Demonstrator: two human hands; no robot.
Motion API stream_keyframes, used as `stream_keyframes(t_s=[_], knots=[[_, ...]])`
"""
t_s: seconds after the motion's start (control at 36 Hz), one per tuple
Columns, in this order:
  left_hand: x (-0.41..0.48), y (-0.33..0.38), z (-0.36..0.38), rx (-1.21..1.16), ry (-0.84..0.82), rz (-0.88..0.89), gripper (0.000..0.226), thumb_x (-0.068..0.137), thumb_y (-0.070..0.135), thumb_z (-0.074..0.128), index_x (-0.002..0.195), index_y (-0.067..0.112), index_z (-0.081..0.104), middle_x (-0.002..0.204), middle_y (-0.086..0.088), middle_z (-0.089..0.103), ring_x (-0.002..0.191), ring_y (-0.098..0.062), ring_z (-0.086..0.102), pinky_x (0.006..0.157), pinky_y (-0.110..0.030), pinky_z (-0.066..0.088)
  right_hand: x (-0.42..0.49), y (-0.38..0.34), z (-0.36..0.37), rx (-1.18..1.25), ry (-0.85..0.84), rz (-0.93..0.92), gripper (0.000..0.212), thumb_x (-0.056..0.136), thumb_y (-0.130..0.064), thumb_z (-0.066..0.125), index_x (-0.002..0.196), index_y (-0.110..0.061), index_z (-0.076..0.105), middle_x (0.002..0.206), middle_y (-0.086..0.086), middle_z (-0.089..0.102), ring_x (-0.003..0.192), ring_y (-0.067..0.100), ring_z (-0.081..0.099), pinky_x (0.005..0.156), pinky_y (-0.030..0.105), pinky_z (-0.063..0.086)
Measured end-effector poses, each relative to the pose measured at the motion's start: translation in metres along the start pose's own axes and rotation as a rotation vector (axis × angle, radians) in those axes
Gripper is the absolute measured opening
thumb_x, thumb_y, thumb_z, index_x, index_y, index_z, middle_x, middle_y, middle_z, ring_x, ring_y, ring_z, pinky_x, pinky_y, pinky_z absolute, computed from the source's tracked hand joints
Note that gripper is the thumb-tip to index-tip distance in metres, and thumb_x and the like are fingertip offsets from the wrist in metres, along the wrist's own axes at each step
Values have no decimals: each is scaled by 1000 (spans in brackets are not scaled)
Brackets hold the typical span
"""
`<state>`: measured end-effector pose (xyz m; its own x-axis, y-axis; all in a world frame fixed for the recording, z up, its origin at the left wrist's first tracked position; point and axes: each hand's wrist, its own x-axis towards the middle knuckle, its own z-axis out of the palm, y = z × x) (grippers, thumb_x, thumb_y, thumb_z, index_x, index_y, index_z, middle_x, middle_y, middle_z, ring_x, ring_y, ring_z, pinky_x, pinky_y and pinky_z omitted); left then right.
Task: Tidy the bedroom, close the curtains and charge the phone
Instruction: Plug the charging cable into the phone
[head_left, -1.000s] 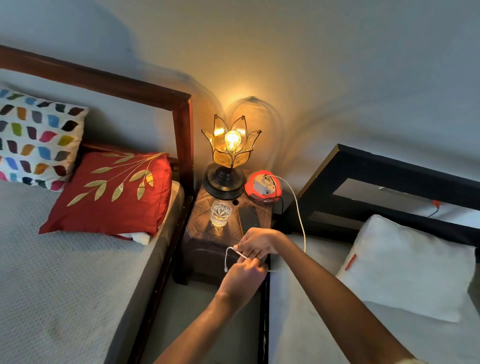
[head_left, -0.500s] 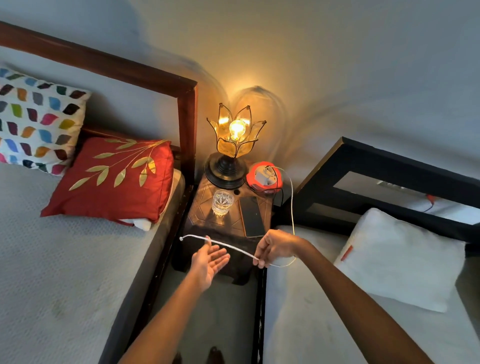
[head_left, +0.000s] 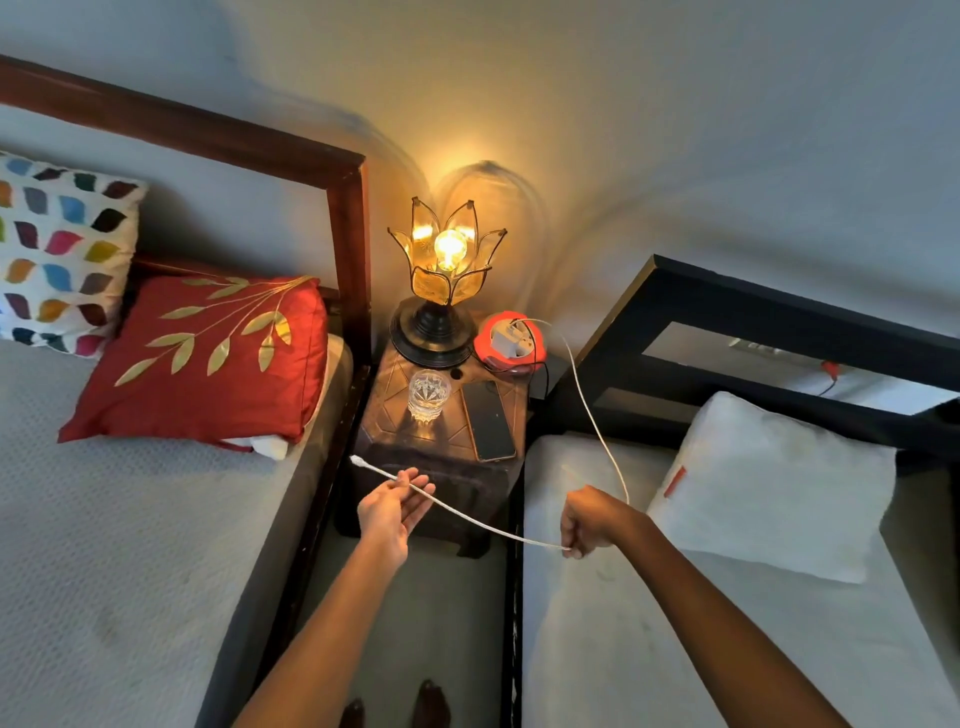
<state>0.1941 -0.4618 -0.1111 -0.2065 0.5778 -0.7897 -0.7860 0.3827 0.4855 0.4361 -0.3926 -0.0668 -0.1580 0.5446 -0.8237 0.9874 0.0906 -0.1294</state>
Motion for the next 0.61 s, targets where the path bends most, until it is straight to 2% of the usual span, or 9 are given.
stream_keyframes(t_s=[0.06, 0.14, 0.19, 0.28, 0.33, 0.39, 0.47, 0.61], knots=[[-7, -3, 5, 127, -45, 6, 20, 98, 5, 41, 99, 2, 61, 86, -11, 67, 73, -17, 68, 60, -25, 58, -3, 1, 1, -73, 10, -9, 22, 82, -1, 65, 103, 0, 70, 101, 12, 73, 83, 16, 69, 83, 22, 53], [-20, -15, 11, 325, -161, 34, 19, 96, 7, 45, 92, 2, 63, 82, -12, 68, 68, -16, 69, 58, -24, 58, 2, 1, 1, -55, 55, -47, 27, 88, -2, 56, 111, -4, 68, 110, 13, 69, 102, 27, 65, 95, 35, 51], [-26, -27, 15, 439, -229, 49, 20, 96, 8, 47, 85, 3, 63, 76, -11, 68, 63, -14, 68, 58, -23, 58, 5, -6, -2, 60, 124, -80, 28, 90, -7, 53, 115, -5, 66, 115, 11, 66, 107, 26, 62, 95, 31, 50], [-31, -45, 21, 606, -300, 61, 25, 95, 6, 48, 76, 8, 63, 66, -6, 67, 57, -10, 66, 62, -26, 57, 4, -27, -6, 434, 215, -121, 31, 96, -18, 49, 121, -5, 58, 116, 11, 65, 101, 22, 63, 77, 19, 49], [-33, -53, 25, 707, -340, 59, 24, 95, 6, 49, 76, 9, 64, 68, -5, 67, 58, -9, 66, 64, -26, 57, 4, -42, -8, 711, 207, -132, 36, 99, -28, 42, 124, -4, 52, 116, 16, 65, 98, 24, 65, 72, 18, 49], [-34, -59, 31, 764, -374, 59, 23, 95, 6, 49, 78, 9, 65, 69, -5, 67, 59, -9, 66, 62, -23, 57, 7, -52, -10, 884, 232, -150, 38, 100, -31, 40, 123, -3, 51, 114, 18, 66, 88, 21, 66, 70, 20, 51], [-35, -59, 41, 873, -401, 95, 18, 94, 8, 51, 85, 6, 66, 73, -7, 67, 65, -12, 67, 62, -21, 57, 13, -62, -10, 1005, 316, -158, 32, 99, -26, 44, 119, -3, 54, 111, 18, 66, 79, 15, 64, 68, 20, 52], [-24, -56, 50, 967, -396, 117, 14, 92, 12, 56, 91, 7, 69, 85, -11, 70, 81, -19, 69, 78, -30, 58, 21, -62, -12, 1061, 439, -170, 28, 96, -17, 50, 116, 0, 60, 99, 15, 67, 73, 12, 63, 66, 21, 54]])
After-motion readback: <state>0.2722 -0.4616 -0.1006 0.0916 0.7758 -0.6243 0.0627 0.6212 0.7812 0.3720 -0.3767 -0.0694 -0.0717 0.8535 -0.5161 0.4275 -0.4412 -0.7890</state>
